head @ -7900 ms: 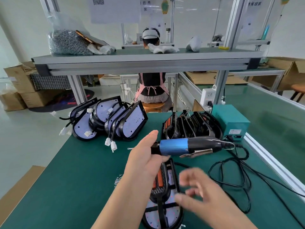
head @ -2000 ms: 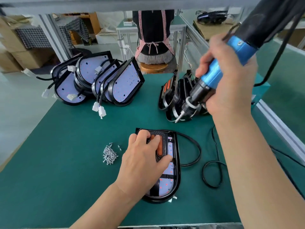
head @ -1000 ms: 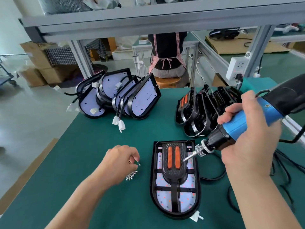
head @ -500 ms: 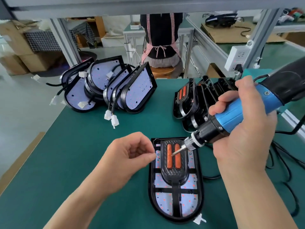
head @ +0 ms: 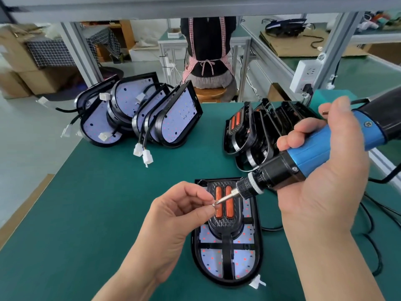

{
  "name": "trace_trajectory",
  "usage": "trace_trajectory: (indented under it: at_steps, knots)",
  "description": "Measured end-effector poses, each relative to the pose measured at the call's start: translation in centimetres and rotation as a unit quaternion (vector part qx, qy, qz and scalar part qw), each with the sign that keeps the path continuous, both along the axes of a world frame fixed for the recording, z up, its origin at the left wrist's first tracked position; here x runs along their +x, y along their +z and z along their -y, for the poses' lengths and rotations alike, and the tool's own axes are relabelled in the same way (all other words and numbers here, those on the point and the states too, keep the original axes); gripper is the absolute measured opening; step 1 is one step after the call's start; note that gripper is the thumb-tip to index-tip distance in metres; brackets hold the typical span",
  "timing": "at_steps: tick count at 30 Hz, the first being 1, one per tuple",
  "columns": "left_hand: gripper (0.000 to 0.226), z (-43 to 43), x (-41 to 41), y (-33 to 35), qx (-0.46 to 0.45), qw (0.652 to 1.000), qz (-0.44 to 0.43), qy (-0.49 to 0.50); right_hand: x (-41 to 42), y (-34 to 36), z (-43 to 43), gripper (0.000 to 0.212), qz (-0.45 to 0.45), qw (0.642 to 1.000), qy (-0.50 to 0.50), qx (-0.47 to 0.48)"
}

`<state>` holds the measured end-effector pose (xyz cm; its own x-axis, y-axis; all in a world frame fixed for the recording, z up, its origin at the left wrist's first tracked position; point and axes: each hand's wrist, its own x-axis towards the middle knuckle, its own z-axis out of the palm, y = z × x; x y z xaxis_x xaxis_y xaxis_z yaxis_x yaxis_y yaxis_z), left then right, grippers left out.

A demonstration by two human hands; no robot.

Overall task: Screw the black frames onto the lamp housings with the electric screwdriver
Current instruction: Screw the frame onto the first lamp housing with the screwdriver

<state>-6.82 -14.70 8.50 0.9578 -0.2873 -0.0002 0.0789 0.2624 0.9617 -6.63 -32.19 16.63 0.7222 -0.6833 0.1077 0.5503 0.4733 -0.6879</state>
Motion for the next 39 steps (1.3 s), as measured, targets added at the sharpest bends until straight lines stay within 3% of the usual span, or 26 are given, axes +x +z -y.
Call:
trace_trajectory:
  at_steps: [5, 8, 11, 14, 24, 28, 31, 35, 39]
  knots:
    - [0.021, 0.5, -0.5, -0.4, -0.020, 0.999, -0.003, 0.029, -0.3, 0.0, -0.3, 0.019, 0.006, 1.000, -0.007, -0.006]
    - [0.023, 1.1, -1.2, -0.8, 0.066, 0.988, 0.087, 0.104, -0.5, 0.1, -0.4, 0.017, 0.004, 1.000, -0.014, -0.014]
    - [0.021, 1.5, -1.7, -1.4, 0.152, 0.952, 0.210, 0.163, -0.4, 0.2, -0.2, 0.018, -0.019, 0.999, -0.028, 0.003]
    - [0.020, 1.9, -1.8, -1.8, 0.156, 0.941, 0.229, 0.195, -0.2, 0.2, 0.2, 0.019, -0.043, 0.998, -0.039, 0.025]
    - [0.034, 2.7, -2.8, -1.3, 0.277, 0.901, 0.285, 0.176, -0.6, -0.6, 1.4, 0.024, -0.013, 0.999, -0.039, -0.009]
    - [0.039, 1.2, -2.5, -1.4, 0.325, 0.900, 0.240, 0.163, -1.0, -0.3, 2.5, 0.019, 0.017, 0.999, -0.017, -0.033]
    - [0.033, 0.3, -1.4, -1.9, 0.445, 0.866, 0.165, 0.156, -1.4, -0.5, 2.9, 0.016, 0.016, 0.995, 0.019, -0.096]
    - [0.064, 1.5, -1.0, -2.0, 0.548, 0.823, 0.118, 0.086, -1.5, -1.5, 2.3, 0.015, -0.021, 0.979, 0.066, -0.191]
    - [0.081, 2.7, -0.5, -2.3, 0.541, 0.835, 0.077, 0.056, -1.6, -2.3, 1.6, 0.016, -0.030, 0.964, 0.084, -0.250]
